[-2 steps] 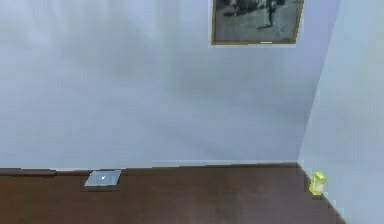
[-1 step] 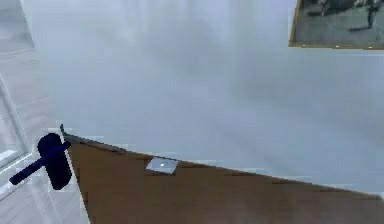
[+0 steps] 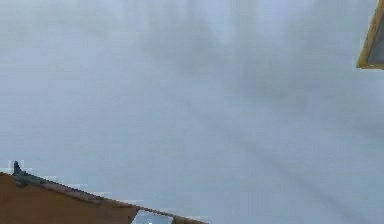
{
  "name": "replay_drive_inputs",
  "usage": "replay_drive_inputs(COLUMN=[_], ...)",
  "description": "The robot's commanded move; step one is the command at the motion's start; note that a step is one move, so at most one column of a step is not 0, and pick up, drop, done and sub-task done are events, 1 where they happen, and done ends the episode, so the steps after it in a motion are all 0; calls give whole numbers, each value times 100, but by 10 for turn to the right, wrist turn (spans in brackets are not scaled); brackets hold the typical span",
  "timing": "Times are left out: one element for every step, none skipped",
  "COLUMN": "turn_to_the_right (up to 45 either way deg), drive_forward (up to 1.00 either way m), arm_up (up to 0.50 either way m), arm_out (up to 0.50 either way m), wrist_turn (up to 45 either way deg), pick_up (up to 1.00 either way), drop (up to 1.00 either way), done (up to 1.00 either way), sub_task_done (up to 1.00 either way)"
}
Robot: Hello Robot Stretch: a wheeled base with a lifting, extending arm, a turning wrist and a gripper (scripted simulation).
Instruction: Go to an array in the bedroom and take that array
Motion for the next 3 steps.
replay_drive_inputs(turn_to_the_right=[-240, 0, -300], drive_forward=[0, 40, 0], arm_up=[0, 0, 0], arm_out=[0, 0, 0], wrist_turn=[0, 0, 0], pick_up=[0, 0, 0], drop=[0, 0, 0], done=[0, 0, 0], sub_task_done=[0, 0, 0])
